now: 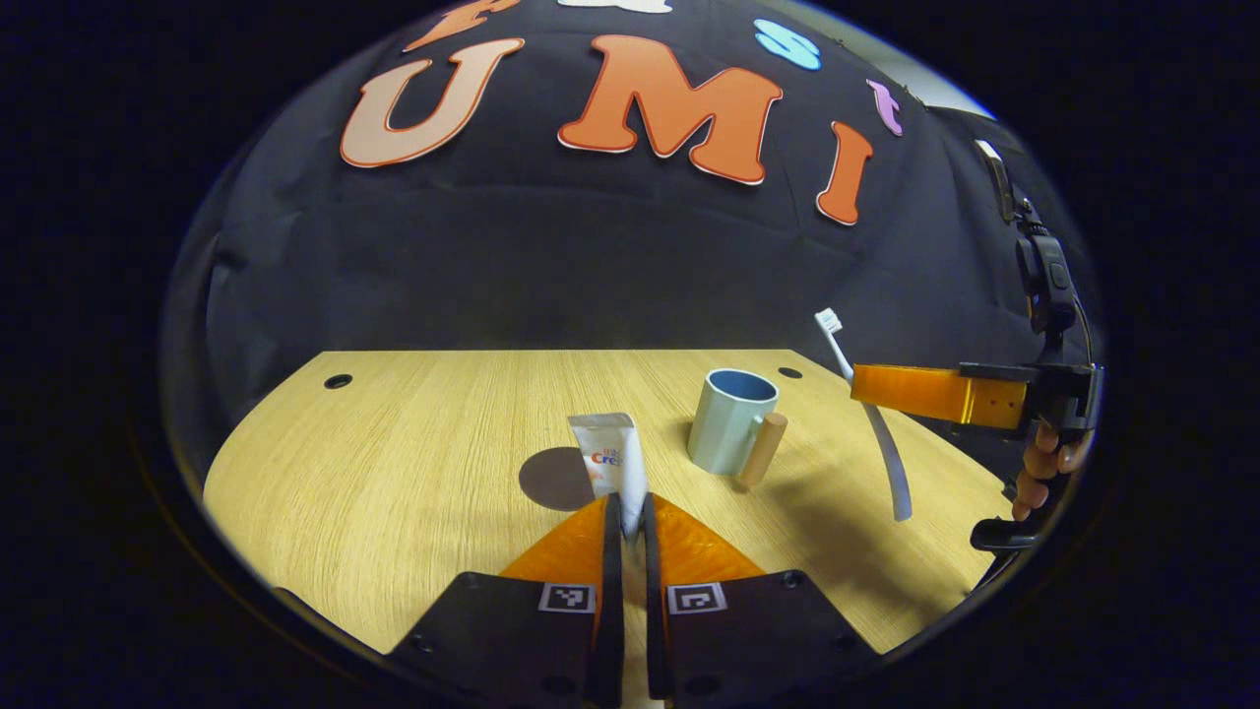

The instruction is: Put the toothbrush and toothpaste on the desktop into the cup, then pick up the cup and place it on the coaster on the desktop.

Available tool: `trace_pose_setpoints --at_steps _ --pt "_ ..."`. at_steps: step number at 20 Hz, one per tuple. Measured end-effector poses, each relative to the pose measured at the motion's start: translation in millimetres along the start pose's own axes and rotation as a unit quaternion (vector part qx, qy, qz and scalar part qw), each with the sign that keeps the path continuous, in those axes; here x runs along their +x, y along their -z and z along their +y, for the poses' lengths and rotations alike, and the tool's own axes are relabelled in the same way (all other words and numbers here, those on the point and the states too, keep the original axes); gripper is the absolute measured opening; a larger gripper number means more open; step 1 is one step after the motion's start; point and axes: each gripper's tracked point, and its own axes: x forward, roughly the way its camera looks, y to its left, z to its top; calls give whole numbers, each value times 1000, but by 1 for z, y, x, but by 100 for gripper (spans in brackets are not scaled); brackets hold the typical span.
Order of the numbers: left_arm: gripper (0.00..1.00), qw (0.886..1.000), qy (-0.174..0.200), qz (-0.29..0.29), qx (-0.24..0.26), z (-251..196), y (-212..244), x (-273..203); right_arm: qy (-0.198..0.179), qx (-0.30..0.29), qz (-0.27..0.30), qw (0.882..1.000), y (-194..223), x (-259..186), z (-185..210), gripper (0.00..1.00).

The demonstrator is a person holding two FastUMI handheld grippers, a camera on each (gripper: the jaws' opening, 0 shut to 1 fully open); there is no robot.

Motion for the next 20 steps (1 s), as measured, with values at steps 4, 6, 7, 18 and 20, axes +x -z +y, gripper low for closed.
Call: trace_pose_setpoints --at_steps 4,6,7,18,20 --pt "12 1000 0 -24 2 3 -5 -7 -7 2 -39 999 -31 9 2 7" --pt "12 999 1 -36 3 3 -17 -8 -15 8 -60 998 -45 14 5 7" --pt "12 999 0 -43 5 3 -18 -7 -18 11 -68 997 -52 17 6 7" --pt "12 995 -17 -92 17 17 -51 -6 -35 -3 -173 984 -107 56 2 7" --pt "12 995 -21 -100 17 20 -55 -7 -38 -8 -189 981 -111 65 2 7"
